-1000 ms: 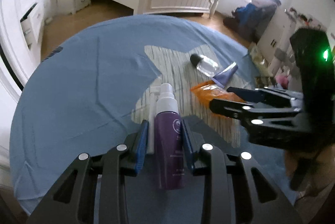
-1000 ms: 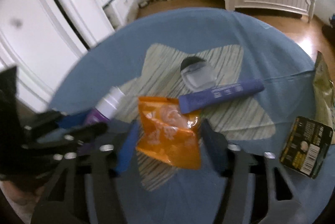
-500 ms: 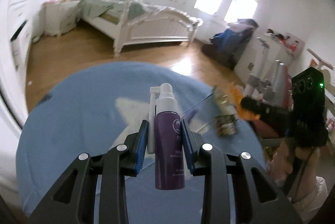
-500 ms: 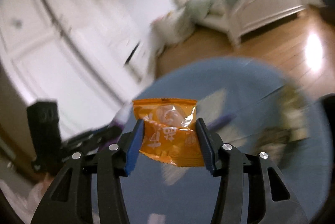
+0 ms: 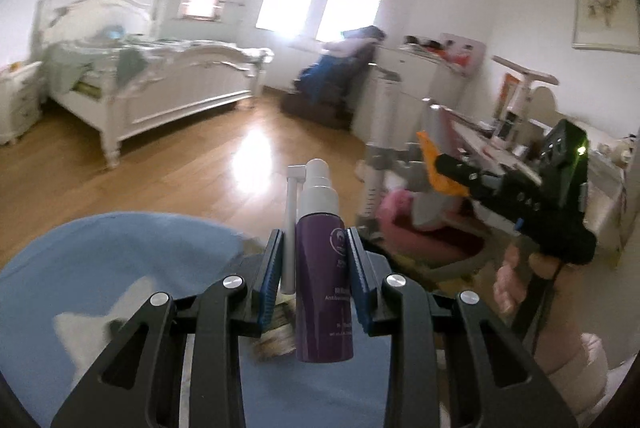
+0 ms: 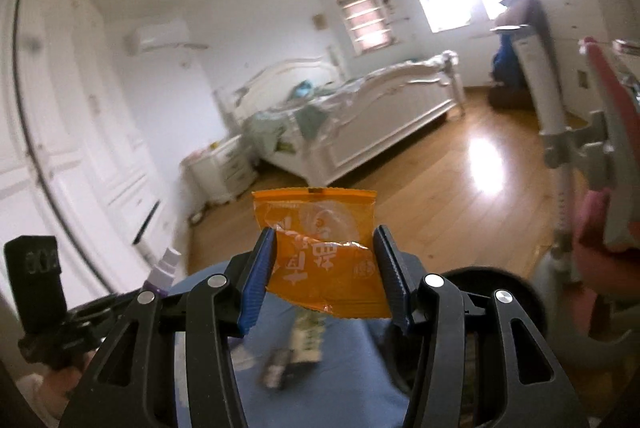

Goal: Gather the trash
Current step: 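Carry the spray bottle and orange bag to the bin and release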

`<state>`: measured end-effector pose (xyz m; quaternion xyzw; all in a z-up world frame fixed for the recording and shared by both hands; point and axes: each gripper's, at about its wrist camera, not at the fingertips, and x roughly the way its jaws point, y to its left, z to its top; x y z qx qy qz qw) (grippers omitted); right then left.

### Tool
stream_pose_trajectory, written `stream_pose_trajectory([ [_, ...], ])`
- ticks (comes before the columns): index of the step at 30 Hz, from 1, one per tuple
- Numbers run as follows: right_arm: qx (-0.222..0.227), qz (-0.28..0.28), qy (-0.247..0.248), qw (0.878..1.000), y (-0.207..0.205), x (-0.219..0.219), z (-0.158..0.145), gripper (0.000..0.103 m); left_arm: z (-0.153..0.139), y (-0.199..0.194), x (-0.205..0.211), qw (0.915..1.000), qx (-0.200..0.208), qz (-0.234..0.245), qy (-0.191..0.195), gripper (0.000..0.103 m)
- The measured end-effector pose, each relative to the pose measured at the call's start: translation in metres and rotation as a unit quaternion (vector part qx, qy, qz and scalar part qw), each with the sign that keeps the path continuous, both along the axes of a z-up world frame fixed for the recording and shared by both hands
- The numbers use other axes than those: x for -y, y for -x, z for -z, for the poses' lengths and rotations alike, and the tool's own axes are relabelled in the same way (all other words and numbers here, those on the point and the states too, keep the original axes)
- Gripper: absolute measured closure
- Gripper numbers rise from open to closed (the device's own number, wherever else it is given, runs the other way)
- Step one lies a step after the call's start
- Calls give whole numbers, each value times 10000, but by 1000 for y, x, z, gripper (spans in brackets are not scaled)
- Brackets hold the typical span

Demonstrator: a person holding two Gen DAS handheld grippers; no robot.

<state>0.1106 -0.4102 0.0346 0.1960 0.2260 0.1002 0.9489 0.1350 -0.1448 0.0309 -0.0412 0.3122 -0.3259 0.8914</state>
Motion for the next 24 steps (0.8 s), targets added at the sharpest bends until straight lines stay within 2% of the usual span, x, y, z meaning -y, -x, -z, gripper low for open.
stream_pose_trajectory([
  [6, -181, 369, -15, 9992, 6, 47, 27, 52, 17, -25, 55, 9983, -223, 503, 193, 72],
  [10, -306, 502, -92, 9982, 1, 54, 45, 52, 32, -42, 87, 9968, -404, 667, 149, 72],
  [24, -701, 740, -454, 9938, -32, 89, 97, 52, 76, -79, 140, 9915, -913, 927, -44, 72],
])
